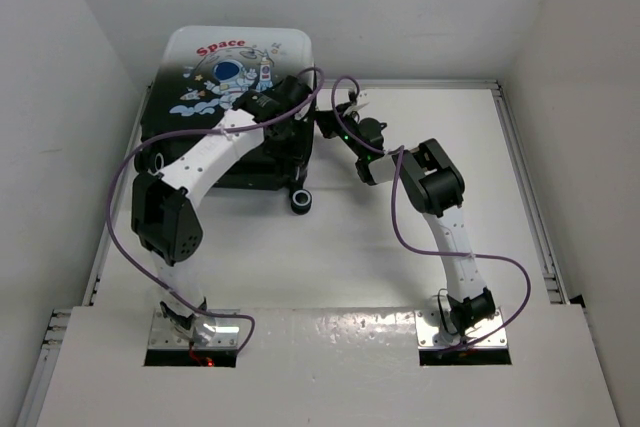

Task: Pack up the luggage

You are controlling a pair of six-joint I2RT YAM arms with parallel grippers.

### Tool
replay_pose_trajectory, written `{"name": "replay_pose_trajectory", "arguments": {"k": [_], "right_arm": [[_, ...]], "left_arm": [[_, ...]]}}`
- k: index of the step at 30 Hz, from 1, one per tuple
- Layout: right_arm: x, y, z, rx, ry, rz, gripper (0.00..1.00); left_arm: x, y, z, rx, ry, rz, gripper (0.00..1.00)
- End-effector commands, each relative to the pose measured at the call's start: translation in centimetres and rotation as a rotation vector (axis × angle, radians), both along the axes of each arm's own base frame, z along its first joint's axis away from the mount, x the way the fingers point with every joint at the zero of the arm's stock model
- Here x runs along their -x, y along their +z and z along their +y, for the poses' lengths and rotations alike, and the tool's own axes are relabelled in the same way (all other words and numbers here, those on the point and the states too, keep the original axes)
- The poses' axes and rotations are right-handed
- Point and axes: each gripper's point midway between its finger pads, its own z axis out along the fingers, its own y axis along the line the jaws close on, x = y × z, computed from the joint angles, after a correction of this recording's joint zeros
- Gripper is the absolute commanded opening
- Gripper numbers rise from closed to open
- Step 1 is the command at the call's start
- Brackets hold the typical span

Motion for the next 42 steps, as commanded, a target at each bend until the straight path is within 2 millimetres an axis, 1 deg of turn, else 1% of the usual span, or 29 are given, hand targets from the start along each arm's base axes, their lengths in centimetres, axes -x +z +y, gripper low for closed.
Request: {"name": "replay_pose_trajectory", "arguments": {"k": [1, 2, 3, 4, 5, 6, 7, 8, 9, 11, 12, 14, 17, 19, 20, 21, 23, 24, 25, 26, 27, 28, 30, 32, 34, 35, 36, 40, 42], "right_arm": [[5.8, 9.0, 5.1, -0.074, 0.258, -0.254, 0.0], [5.8, 9.0, 4.7, -0.069, 0.255, -0.254, 0.0], [6.0, 9.4, 4.6, -0.069, 0.258, -0.263, 0.0], [6.1, 9.6, 4.4, -0.07, 0.258, -0.273, 0.0], [6.5, 9.4, 4.1, -0.059, 0.264, -0.272, 0.0], [6.8, 10.0, 4.0, -0.058, 0.266, -0.289, 0.0], [7.0, 9.9, 3.5, -0.052, 0.265, -0.289, 0.0], [7.3, 10.4, 3.4, -0.049, 0.269, -0.301, 0.0], [7.8, 10.1, 2.9, -0.042, 0.269, -0.293, 0.0], [8.5, 10.9, 2.6, -0.039, 0.283, -0.313, 0.0], [9.0, 10.6, 2.2, -0.028, 0.284, -0.305, 0.0], [9.4, 11.0, 1.7, -0.026, 0.283, -0.323, 0.0], [10.7, 10.4, 0.9, -0.011, 0.292, -0.307, 0.0], [11.8, 10.9, 0.4, -0.005, 0.303, -0.32, 0.0], [12.4, 10.3, 0.2, -0.001, 0.308, -0.302, 0.0], [12.8, 10.8, -0.2, -0.004, 0.311, -0.308, 0.0], [14.0, 10.0, -0.6, 0.0, 0.328, -0.271, 0.0], [14.4, 10.5, -0.8, -0.002, 0.331, -0.281, 0.0], [15.2, 9.8, -1.1, 0.005, 0.345, -0.262, 0.0], [15.6, 9.6, -1.1, 0.001, 0.355, -0.252, 0.0], [16.2, 10.3, -1.1, -0.001, 0.369, -0.275, 0.0], [17.1, 9.9, -0.4, 0.0, 0.393, -0.262, 0.0], [17.1, 9.7, -1.4, 0.016, 0.375, -0.258, 0.0], [17.3, 8.2, -1.9, 0.085, 0.344, -0.266, 0.0], [16.6, 7.4, -2.7, 0.13, 0.288, -0.241, 0.0], [15.8, 6.3, -4.1, 0.189, 0.213, -0.238, 0.0], [15.6, 6.0, -4.5, 0.21, 0.192, -0.239, 0.0], [13.7, 3.8, -7.6, 0.313, 0.081, -0.188, 0.0], [12.6, 3.2, -9.2, 0.362, 0.035, -0.19, 0.0]], "left_arm": [[-1.9, -2.2, -4.4, 0.044, -0.34, -0.074, 0.0], [-0.2, -1.3, -6.6, 0.078, -0.456, -0.085, 0.0], [0.6, -0.9, -7.7, 0.111, -0.513, -0.106, 0.0], [1.6, 1.8, -8.3, 0.154, -0.563, -0.17, 0.0], [2.3, 3.1, -8.9, 0.176, -0.618, -0.218, 0.0], [3.9, 4.5, -10.1, 0.229, -0.695, -0.253, 0.0], [4.8, 5.0, -10.6, 0.247, -0.74, -0.297, 0.0], [5.8, 7.5, -10.5, 0.251, -0.789, -0.379, 0.0], [7.9, 8.0, -11.5, 0.283, -0.872, -0.385, 0.0], [9.7, 8.4, -11.7, 0.287, -0.93, -0.403, 0.0], [10.5, 9.6, -11.8, 0.31, -0.95, -0.425, 0.0], [12.1, 8.5, -11.7, 0.328, -0.983, -0.368, 0.0], [14.4, 8.1, -10.8, 0.338, -1.049, -0.319, 0.0], [15.1, 7.9, -10.0, 0.321, -1.07, -0.317, 0.0], [15.6, 8.0, -9.5, 0.315, -1.078, -0.32, 0.0], [16.2, 7.3, -8.8, 0.295, -1.086, -0.276, 0.0], [16.5, 6.7, -7.7, 0.242, -1.119, -0.265, 0.0], [17.3, 6.3, -6.7, 0.222, -1.135, -0.229, 0.0], [17.3, 5.7, -6.1, 0.195, -1.16, -0.217, 0.0], [17.6, 5.4, -5.7, 0.181, -1.179, -0.205, 0.0], [18.3, 4.5, -4.7, 0.145, -1.226, -0.168, 0.0], [18.6, 4.2, -4.3, 0.129, -1.25, -0.153, 0.0], [19.2, 2.7, -2.7, 0.083, -1.279, -0.092, 0.0], [18.7, 2.4, -1.5, 0.031, -1.301, -0.112, 0.0], [17.7, 0.8, 0.6, -0.037, -1.271, -0.09, 0.0], [17.0, 0.2, 1.6, -0.082, -1.274, -0.087, 0.0], [16.2, -0.2, 3.0, -0.106, -1.241, -0.083, 0.0], [15.0, -2.3, 7.8, -0.189, -1.212, -0.046, 0.0], [14.8, -2.9, 9.3, -0.219, -1.248, -0.046, 0.0]]}}
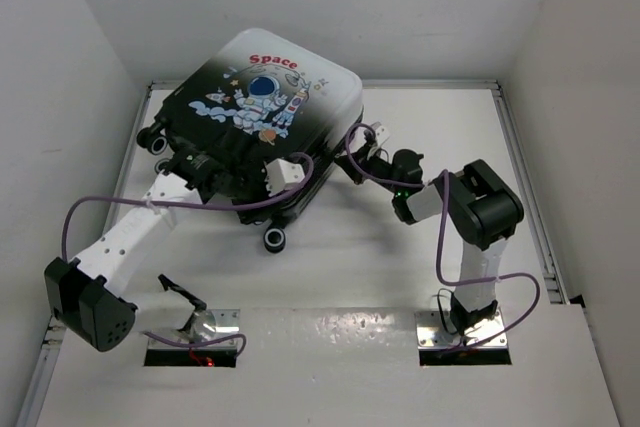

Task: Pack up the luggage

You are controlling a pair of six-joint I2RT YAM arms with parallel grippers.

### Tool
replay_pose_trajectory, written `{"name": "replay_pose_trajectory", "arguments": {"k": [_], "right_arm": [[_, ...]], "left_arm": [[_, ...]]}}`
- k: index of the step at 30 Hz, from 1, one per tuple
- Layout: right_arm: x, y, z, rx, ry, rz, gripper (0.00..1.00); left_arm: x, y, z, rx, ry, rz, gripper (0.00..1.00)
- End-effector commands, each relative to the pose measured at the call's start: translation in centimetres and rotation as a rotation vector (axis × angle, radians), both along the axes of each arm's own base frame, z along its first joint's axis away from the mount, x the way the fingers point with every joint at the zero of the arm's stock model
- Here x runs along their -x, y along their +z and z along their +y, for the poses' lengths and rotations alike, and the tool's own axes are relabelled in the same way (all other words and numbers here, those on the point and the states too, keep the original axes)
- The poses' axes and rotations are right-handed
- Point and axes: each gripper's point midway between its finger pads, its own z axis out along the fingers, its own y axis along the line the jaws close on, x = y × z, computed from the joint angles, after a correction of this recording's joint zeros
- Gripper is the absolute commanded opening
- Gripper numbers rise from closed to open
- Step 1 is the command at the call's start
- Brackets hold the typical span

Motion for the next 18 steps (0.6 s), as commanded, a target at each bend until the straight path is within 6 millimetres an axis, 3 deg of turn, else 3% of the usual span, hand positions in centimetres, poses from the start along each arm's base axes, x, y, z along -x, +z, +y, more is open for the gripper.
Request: {"name": "replay_pose_trajectory", "arguments": {"k": [1, 6, 11, 16, 17, 18], "right_arm": [[-3.7, 3.0, -3.9, 0.08, -0.15, -0.201, 0.0], [-6.4, 2.1, -5.6, 0.135, -0.188, -0.234, 0.0], [-9.2, 2.3, -9.4, 0.171, -0.236, -0.271, 0.0], [-10.8, 1.3, -10.9, 0.197, -0.193, -0.288, 0.0], [-11.7, 1.9, -11.6, 0.199, -0.203, -0.305, 0.0], [-11.9, 1.3, -11.6, 0.2, -0.187, -0.296, 0.0]], "left_arm": [[1.0, -3.4, 4.7, -0.171, -0.236, 0.025, 0.0], [-0.2, -5.5, 7.8, -0.242, -0.227, 0.027, 0.0], [-3.4, -8.0, 13.0, -0.337, -0.166, 0.028, 0.0], [-8.7, -9.5, 17.4, -0.419, -0.094, -0.025, 0.0], [-9.6, -9.8, 18.8, -0.441, -0.056, -0.027, 0.0], [-11.4, -10.3, 19.3, -0.441, -0.039, -0.031, 0.0]]}}
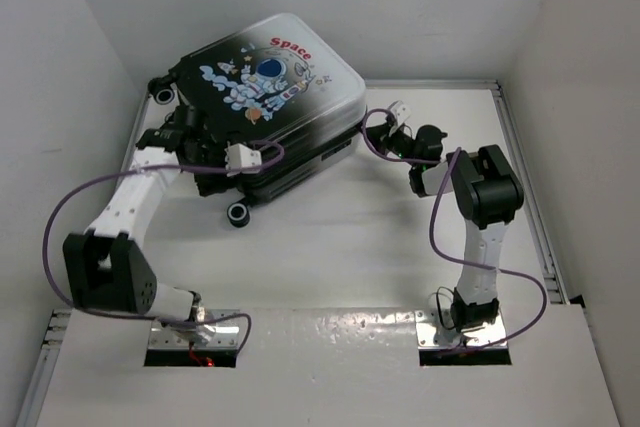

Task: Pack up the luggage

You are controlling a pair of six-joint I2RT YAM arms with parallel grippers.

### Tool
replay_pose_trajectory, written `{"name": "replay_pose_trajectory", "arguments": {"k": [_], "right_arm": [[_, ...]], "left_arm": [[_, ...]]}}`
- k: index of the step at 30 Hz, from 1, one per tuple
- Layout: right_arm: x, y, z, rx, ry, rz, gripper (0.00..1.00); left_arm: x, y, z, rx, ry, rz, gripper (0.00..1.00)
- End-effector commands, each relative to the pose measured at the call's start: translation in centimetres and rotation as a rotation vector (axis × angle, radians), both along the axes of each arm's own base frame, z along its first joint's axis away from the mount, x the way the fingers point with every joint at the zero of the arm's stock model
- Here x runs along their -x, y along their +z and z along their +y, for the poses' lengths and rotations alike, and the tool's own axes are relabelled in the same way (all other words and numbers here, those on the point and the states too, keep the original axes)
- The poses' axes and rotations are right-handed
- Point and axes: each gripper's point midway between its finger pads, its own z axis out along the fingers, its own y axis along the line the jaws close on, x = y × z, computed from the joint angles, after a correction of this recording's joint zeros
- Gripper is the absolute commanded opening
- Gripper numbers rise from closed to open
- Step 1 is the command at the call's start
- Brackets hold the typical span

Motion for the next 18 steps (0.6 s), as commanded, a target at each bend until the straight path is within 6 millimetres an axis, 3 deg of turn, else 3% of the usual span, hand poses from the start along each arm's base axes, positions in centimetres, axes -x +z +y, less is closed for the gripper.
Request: {"name": "replay_pose_trajectory", "arguments": {"k": [1, 3, 4, 6, 7, 9, 10, 11, 13, 15, 18], "right_arm": [[-3.9, 1.0, -3.9, 0.042, -0.075, -0.096, 0.0], [-5.4, 1.5, -4.2, 0.064, -0.081, -0.136, 0.0], [-6.5, 0.2, -4.0, 0.067, -0.082, -0.131, 0.0], [-9.2, 1.2, -4.4, 0.06, -0.116, -0.181, 0.0], [-9.9, -0.4, -4.8, 0.066, -0.14, -0.155, 0.0], [-12.3, 0.5, -5.3, 0.06, -0.184, -0.194, 0.0], [-12.8, -0.5, -5.5, 0.066, -0.198, -0.182, 0.0], [-14.0, 0.0, -6.1, 0.065, -0.238, -0.199, 0.0], [-14.7, -0.8, -6.9, 0.071, -0.274, -0.199, 0.0], [-15.1, -0.3, -8.3, 0.068, -0.322, -0.208, 0.0], [-15.4, 0.1, -9.3, 0.041, -0.327, -0.197, 0.0]], "left_arm": [[-4.7, -7.3, 9.8, -0.334, 0.134, 0.072, 0.0], [-6.9, -7.1, 10.8, -0.333, 0.163, 0.047, 0.0], [-8.0, -8.1, 11.1, -0.346, 0.168, 0.047, 0.0], [-9.5, -8.4, 11.6, -0.369, 0.182, 0.018, 0.0], [-10.3, -9.5, 11.8, -0.378, 0.186, 0.014, 0.0], [-11.8, -9.8, 12.8, -0.395, 0.218, -0.008, 0.0], [-13.4, -9.1, 12.9, -0.389, 0.235, -0.04, 0.0], [-13.8, -10.4, 13.3, -0.38, 0.265, -0.01, 0.0], [-16.0, -9.6, 14.4, -0.391, 0.322, -0.041, 0.0], [-16.7, -10.2, 16.2, -0.384, 0.4, -0.027, 0.0], [-17.5, -9.5, 17.6, -0.399, 0.418, -0.055, 0.0]]}}
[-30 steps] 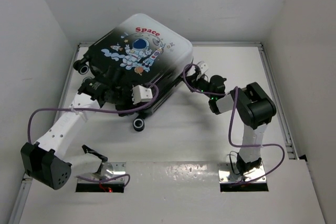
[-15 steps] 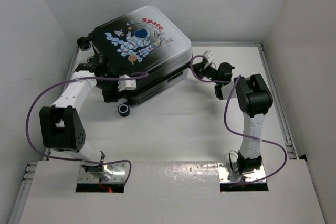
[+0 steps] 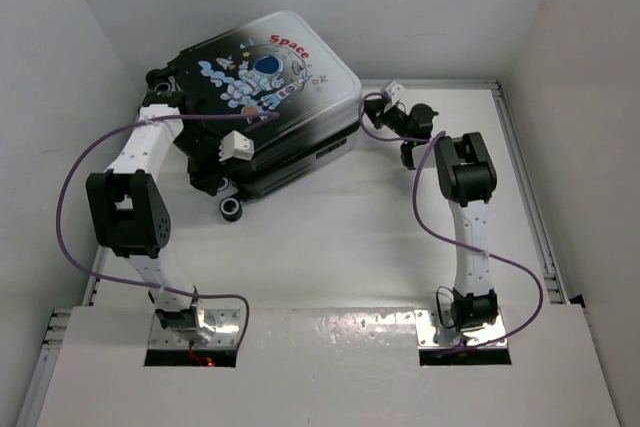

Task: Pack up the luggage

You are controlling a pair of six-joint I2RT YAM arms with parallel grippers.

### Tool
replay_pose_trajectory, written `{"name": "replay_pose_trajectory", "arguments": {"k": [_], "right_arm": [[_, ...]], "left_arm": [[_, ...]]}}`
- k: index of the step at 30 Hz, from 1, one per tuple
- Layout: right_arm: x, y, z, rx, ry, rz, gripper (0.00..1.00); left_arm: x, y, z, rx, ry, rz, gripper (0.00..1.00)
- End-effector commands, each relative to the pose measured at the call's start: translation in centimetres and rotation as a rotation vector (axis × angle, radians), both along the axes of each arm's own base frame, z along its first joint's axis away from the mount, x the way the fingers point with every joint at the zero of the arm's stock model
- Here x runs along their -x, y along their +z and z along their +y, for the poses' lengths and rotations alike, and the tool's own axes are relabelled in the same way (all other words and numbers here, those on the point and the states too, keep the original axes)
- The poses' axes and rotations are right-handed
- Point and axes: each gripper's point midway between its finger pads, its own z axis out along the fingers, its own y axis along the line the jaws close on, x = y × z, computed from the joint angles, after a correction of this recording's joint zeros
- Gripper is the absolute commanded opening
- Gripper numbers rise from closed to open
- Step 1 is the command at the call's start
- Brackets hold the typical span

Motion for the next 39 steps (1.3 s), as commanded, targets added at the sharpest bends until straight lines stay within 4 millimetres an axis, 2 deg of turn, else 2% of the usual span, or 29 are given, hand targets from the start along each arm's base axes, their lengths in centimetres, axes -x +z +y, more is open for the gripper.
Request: {"name": "replay_pose_trajectory", "arguments": {"k": [1, 4, 5, 6, 7, 8, 9, 10, 11, 12, 13, 14, 15, 16, 17, 19, 22, 23, 24, 25, 26, 28, 29, 30, 31, 35, 36, 37, 39], "right_arm": [[-4.5, 1.0, -8.7, -0.049, -0.305, -0.008, 0.0], [-5.7, 1.0, -7.2, -0.136, -0.216, 0.0, 0.0], [-5.9, -0.1, -6.5, -0.147, -0.186, 0.017, 0.0], [-7.2, 1.7, -5.9, -0.174, -0.162, -0.044, 0.0], [-7.4, 1.7, -5.2, -0.203, -0.142, -0.039, 0.0], [-7.6, -1.4, -4.6, -0.223, -0.131, 0.015, 0.0], [-8.8, 1.9, -3.4, -0.262, -0.111, -0.04, 0.0], [-9.3, 1.6, -3.1, -0.273, -0.116, -0.022, 0.0], [-9.8, 0.9, -2.3, -0.284, -0.122, -0.018, 0.0], [-10.1, 2.0, -1.5, -0.297, -0.113, -0.04, 0.0], [-10.4, 3.1, -0.7, -0.309, -0.106, -0.06, 0.0], [-10.6, 0.7, 0.1, -0.308, -0.112, -0.017, 0.0], [-10.8, 0.6, 0.3, -0.309, -0.124, -0.021, 0.0], [-11.0, 1.0, 1.7, -0.317, -0.118, -0.03, 0.0], [-11.2, 0.0, 1.9, -0.314, -0.145, -0.023, 0.0], [-10.9, -0.6, 3.5, -0.313, -0.157, -0.013, 0.0], [-10.4, 0.3, 4.5, -0.322, -0.148, -0.016, 0.0], [-10.2, -0.3, 4.9, -0.311, -0.151, 0.002, 0.0], [-10.3, 0.7, 4.9, -0.3, -0.167, -0.016, 0.0], [-10.5, 0.5, 4.9, -0.298, -0.179, 0.001, 0.0], [-10.9, 1.6, 5.4, -0.286, -0.18, -0.019, 0.0], [-11.6, 0.1, 5.3, -0.257, -0.224, 0.016, 0.0], [-12.1, 1.7, 5.6, -0.268, -0.22, -0.016, 0.0], [-12.1, 1.4, 5.9, -0.265, -0.217, -0.014, 0.0], [-12.1, 1.2, 5.9, -0.264, -0.215, -0.022, 0.0], [-11.2, 0.7, 8.2, -0.286, -0.195, -0.012, 0.0], [-11.0, 0.6, 8.4, -0.291, -0.194, -0.015, 0.0], [-10.5, 0.1, 9.7, -0.313, -0.186, 0.006, 0.0], [-9.9, -0.3, 10.8, -0.329, -0.171, 0.026, 0.0]], "left_arm": [[-15.5, -6.5, 14.4, -0.439, 0.336, -0.429, 0.0], [-15.9, -7.0, 14.9, -0.438, 0.362, -0.433, 0.0], [-15.9, -7.0, 14.9, -0.438, 0.363, -0.433, 0.0], [-16.0, -6.9, 14.9, -0.431, 0.391, -0.439, 0.0], [-15.9, -7.0, 15.1, -0.418, 0.41, -0.437, 0.0], [-16.2, -7.0, 14.9, -0.401, 0.408, -0.446, 0.0], [-15.8, -7.2, 14.6, -0.387, 0.419, -0.437, 0.0], [-15.4, -7.6, 15.1, -0.387, 0.442, -0.428, 0.0], [-15.3, -7.2, 15.6, -0.389, 0.452, -0.436, 0.0], [-15.3, -7.5, 15.4, -0.377, 0.462, -0.434, 0.0], [-15.1, -7.5, 16.0, -0.38, 0.475, -0.432, 0.0], [-14.8, -7.5, 16.7, -0.38, 0.501, -0.428, 0.0], [-15.1, -7.1, 16.7, -0.375, 0.518, -0.437, 0.0], [-15.3, -7.1, 17.3, -0.375, 0.541, -0.438, 0.0], [-15.2, -7.2, 17.6, -0.364, 0.56, -0.435, 0.0], [-15.7, -6.9, 17.3, -0.301, 0.603, -0.442, 0.0], [-16.7, -4.6, 16.4, -0.204, 0.661, -0.485, 0.02], [-16.9, -4.2, 15.6, -0.154, 0.663, -0.491, 0.02], [-17.1, -3.0, 15.2, -0.123, 0.669, -0.51, 0.02], [-17.1, -2.4, 14.7, -0.088, 0.691, -0.513, 0.02], [-17.2, -1.7, 14.3, -0.04, 0.697, -0.52, 0.02], [-17.3, 0.3, 13.5, 0.012, 0.71, -0.549, 0.02], [-17.2, 1.0, 13.5, 0.047, 0.729, -0.553, 0.02], [-17.2, 1.4, 13.5, 0.052, 0.737, -0.565, 0.0], [-16.6, 1.7, 14.0, 0.055, 0.766, -0.563, 0.0], [-15.5, 1.5, 17.5, 0.041, 0.901, -0.569, 0.0], [-14.9, 0.7, 19.1, 0.016, 0.957, -0.549, 0.0], [-15.1, 0.2, 19.9, 0.026, 1.003, -0.541, 0.0], [-14.6, -0.1, 22.5, 0.0, 1.087, -0.536, 0.0]]}}
